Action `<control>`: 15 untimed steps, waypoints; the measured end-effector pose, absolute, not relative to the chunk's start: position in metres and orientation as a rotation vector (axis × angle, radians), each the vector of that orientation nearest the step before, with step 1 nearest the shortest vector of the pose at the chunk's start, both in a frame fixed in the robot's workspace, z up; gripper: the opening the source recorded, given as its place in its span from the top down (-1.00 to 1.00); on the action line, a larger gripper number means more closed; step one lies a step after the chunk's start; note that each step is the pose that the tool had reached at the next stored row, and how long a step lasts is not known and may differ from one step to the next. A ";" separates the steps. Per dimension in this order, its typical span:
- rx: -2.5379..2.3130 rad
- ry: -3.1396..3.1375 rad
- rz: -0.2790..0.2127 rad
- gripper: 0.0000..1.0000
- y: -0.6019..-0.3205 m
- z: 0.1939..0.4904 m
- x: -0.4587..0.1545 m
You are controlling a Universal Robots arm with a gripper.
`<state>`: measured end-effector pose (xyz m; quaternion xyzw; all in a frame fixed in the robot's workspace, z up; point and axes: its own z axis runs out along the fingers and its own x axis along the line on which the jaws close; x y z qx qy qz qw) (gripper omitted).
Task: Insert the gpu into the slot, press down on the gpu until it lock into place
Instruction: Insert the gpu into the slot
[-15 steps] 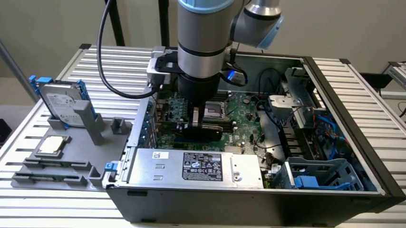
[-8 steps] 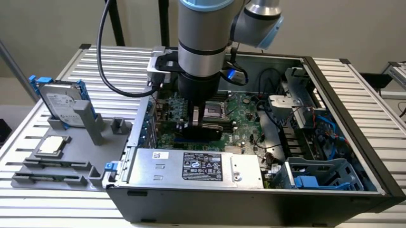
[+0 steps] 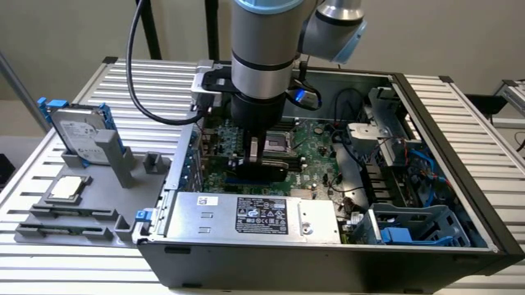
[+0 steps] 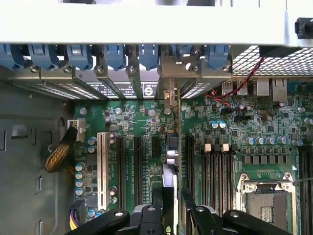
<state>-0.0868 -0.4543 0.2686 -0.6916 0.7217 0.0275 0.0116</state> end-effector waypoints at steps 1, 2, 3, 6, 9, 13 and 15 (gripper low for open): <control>-2.157 2.251 0.086 0.48 -0.454 0.269 -0.087; -2.157 2.251 0.086 0.48 -0.454 0.268 -0.087; -2.157 2.251 0.086 0.48 -0.454 0.268 -0.087; -2.157 2.252 0.088 0.48 -0.454 0.267 -0.087; -2.159 2.253 0.091 0.48 -0.454 0.266 -0.087; -2.161 2.256 0.097 0.48 -0.453 0.265 -0.087; -2.163 2.258 0.101 0.48 -0.453 0.265 -0.087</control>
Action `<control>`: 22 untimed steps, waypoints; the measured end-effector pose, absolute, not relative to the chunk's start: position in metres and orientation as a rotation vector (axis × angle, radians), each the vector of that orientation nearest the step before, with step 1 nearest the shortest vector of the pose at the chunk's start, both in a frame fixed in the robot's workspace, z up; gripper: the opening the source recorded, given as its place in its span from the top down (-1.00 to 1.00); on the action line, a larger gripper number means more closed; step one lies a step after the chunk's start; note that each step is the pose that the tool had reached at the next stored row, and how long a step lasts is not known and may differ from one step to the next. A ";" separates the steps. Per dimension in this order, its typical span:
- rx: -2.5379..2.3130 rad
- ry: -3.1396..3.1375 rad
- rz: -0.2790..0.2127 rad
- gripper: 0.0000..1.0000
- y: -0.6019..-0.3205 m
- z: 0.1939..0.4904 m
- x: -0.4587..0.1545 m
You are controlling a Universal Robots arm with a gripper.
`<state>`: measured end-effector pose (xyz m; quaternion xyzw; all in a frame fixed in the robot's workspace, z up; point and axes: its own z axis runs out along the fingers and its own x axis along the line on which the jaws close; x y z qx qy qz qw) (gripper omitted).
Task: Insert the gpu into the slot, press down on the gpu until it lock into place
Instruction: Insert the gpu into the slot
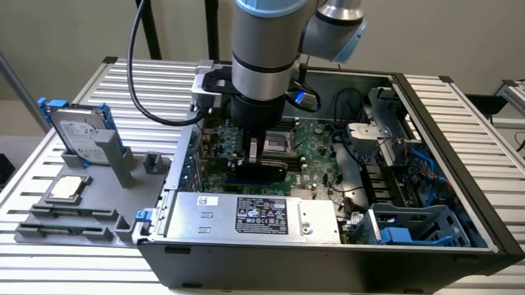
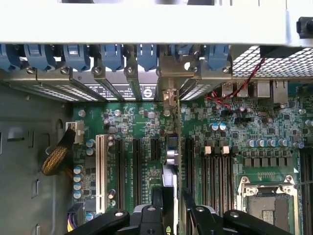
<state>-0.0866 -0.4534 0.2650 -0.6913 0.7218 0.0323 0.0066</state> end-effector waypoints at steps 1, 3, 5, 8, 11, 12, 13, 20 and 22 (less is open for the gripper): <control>-2.163 2.259 0.102 0.48 -0.453 0.265 -0.087; -2.165 2.260 0.106 0.48 -0.453 0.266 -0.087; -2.166 2.263 0.111 0.48 -0.453 0.267 -0.086; -2.168 2.266 0.116 0.48 -0.453 0.268 -0.085; -2.168 2.266 0.116 0.48 -0.453 0.268 -0.083; -2.168 2.266 0.116 0.48 -0.453 0.267 -0.083; -2.168 2.266 0.116 0.48 -0.453 0.267 -0.082; -2.171 2.270 0.125 0.48 -0.453 0.266 -0.081; -2.173 2.272 0.130 0.48 -0.453 0.265 -0.081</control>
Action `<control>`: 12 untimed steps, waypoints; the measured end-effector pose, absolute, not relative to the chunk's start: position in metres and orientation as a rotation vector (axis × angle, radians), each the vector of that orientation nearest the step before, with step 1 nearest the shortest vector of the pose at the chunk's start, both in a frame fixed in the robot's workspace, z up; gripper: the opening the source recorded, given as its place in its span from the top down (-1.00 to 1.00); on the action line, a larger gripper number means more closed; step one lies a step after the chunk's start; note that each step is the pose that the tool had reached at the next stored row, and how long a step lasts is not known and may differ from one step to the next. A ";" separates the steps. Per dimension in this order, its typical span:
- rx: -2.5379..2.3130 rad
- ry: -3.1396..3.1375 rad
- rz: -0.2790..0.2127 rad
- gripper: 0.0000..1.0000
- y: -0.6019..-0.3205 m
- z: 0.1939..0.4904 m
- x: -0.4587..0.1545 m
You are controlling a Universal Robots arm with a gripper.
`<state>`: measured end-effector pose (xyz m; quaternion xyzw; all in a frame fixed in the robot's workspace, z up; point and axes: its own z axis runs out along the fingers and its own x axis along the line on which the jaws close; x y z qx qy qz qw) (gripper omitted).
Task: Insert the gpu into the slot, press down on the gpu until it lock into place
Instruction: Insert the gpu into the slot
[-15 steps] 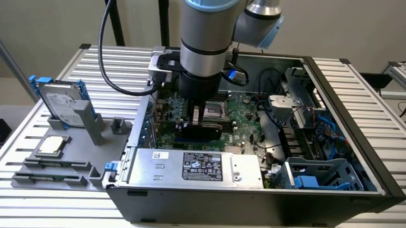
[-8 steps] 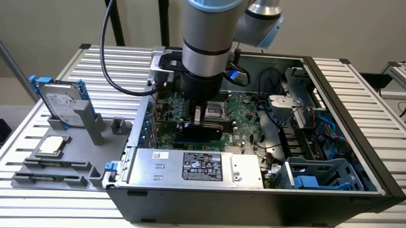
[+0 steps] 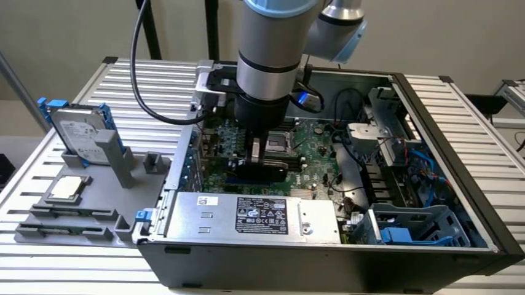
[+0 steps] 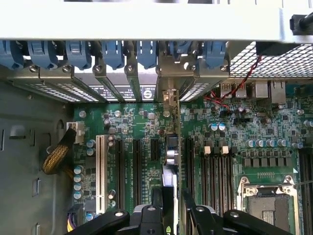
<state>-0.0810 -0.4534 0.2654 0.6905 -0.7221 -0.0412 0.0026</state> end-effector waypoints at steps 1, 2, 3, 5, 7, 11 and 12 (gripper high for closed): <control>2.164 -2.264 -0.131 0.48 -0.453 0.265 -0.081; 2.163 -2.262 -0.134 0.48 -0.453 0.265 -0.081; 2.162 -2.262 -0.136 0.48 -0.453 0.264 -0.081; 2.160 -2.259 -0.140 0.48 -0.453 0.264 -0.080; 2.158 -2.257 -0.144 0.48 -0.453 0.264 -0.080; 2.154 -2.254 -0.151 0.48 -0.453 0.263 -0.079; 2.153 -2.253 -0.153 0.48 -0.453 0.263 -0.079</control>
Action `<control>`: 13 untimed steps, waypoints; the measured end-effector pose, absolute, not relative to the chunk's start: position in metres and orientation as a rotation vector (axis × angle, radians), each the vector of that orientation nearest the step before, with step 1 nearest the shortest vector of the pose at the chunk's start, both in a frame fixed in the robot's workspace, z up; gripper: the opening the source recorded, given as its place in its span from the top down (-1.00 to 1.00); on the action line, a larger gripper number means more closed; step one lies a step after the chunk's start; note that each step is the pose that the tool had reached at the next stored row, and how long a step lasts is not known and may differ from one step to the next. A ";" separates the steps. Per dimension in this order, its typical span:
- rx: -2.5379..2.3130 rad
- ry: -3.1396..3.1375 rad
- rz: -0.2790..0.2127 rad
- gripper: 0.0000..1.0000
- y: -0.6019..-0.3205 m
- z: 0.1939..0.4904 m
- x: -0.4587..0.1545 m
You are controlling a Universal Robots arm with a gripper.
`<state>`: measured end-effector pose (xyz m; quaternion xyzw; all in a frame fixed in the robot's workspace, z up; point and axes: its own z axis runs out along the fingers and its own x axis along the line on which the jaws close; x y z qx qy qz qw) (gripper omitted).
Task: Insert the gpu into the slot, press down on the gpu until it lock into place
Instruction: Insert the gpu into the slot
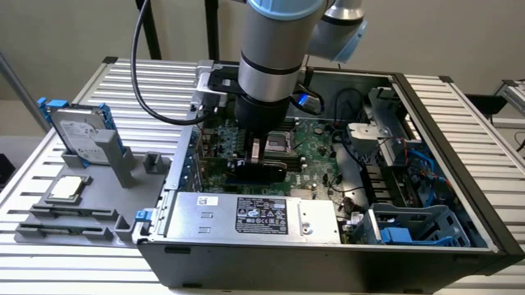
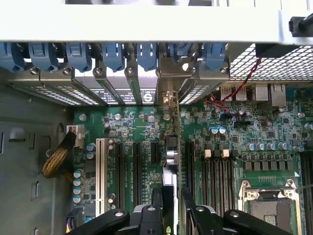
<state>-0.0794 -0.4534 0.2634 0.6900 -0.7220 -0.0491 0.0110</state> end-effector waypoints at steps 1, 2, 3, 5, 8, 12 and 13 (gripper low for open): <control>2.152 -2.252 -0.155 0.48 -0.453 0.263 -0.079; 2.151 -2.251 -0.156 0.48 -0.453 0.263 -0.079; 2.151 -2.251 -0.157 0.48 -0.453 0.263 -0.079; 2.149 -2.250 -0.160 0.48 -0.453 0.263 -0.079; 2.146 -2.249 -0.163 0.48 -0.453 0.263 -0.078; 2.137 -2.255 -0.164 0.48 -0.453 0.263 -0.077; 2.133 -2.258 -0.164 0.48 -0.453 0.263 -0.077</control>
